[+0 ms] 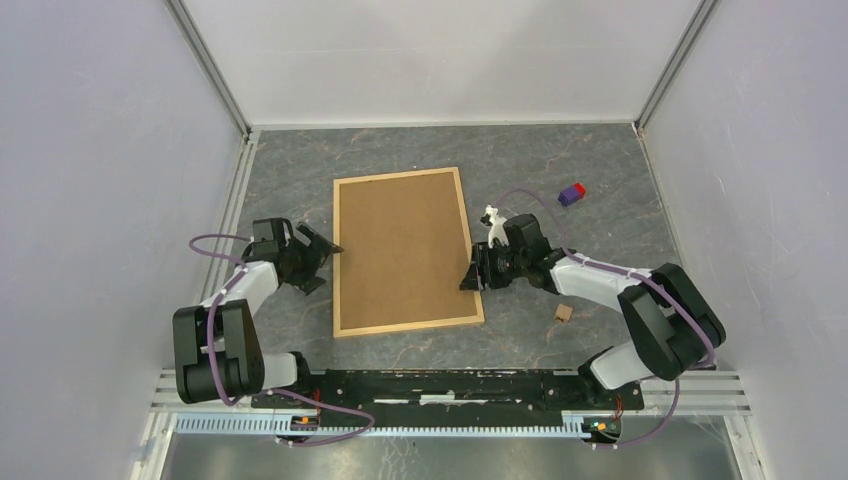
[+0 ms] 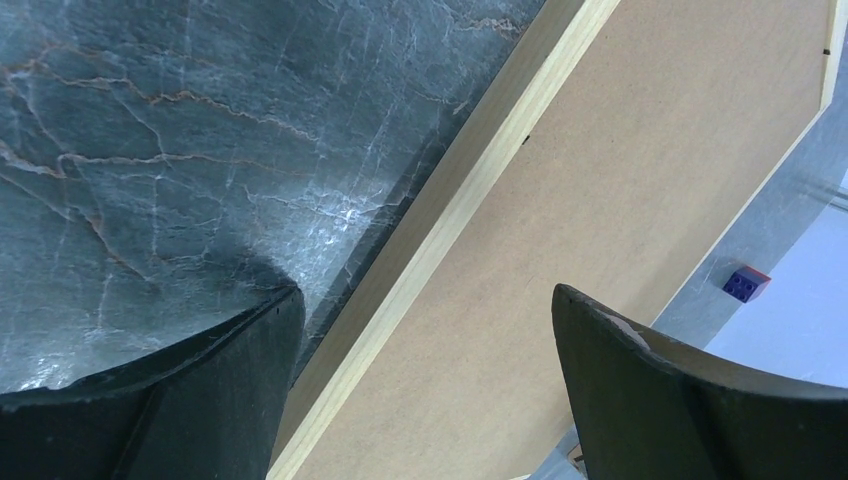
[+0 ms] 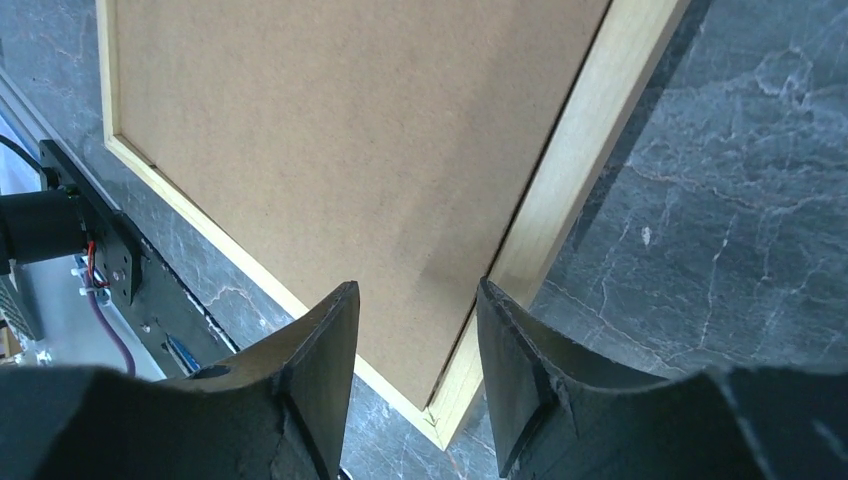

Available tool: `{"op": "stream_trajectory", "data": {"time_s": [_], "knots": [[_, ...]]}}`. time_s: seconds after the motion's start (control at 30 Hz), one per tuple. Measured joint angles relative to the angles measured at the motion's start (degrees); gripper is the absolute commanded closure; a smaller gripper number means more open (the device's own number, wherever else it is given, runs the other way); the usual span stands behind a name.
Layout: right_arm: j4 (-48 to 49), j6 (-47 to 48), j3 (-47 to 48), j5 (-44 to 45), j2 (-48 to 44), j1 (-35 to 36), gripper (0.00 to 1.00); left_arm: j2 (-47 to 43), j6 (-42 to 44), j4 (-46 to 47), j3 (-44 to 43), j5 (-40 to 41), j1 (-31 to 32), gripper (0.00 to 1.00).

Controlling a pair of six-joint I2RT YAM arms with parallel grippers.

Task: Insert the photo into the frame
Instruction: Install the photo frame at the center of the board.

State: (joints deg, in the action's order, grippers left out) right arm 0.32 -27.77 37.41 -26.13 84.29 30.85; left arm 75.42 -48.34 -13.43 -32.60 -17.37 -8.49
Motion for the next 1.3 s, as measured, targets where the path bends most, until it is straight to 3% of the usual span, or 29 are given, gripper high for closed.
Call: {"op": "stream_trajectory", "data": {"time_s": [0.63,0.77,1.0,1.3], "knots": [[12.6,-7.1,-1.7,-7.3,3.0,0.6,0.46,2.6,-0.2,5.8,0.7,-5.0,1.8,0.0],[10.6,-6.2,-0.6,-6.6,3.0,0.8,0.44,2.1,-0.1,5.4,0.7,-4.3,2.0,0.0],[0.7,0.2,4.4,2.0,3.0,4.2,0.33,-0.4,0.0,1.0,0.8,-1.1,2.5,0.0],[-0.9,2.5,3.9,6.0,4.7,7.2,0.29,-0.4,0.0,0.9,0.7,-0.3,3.7,0.0]]}}
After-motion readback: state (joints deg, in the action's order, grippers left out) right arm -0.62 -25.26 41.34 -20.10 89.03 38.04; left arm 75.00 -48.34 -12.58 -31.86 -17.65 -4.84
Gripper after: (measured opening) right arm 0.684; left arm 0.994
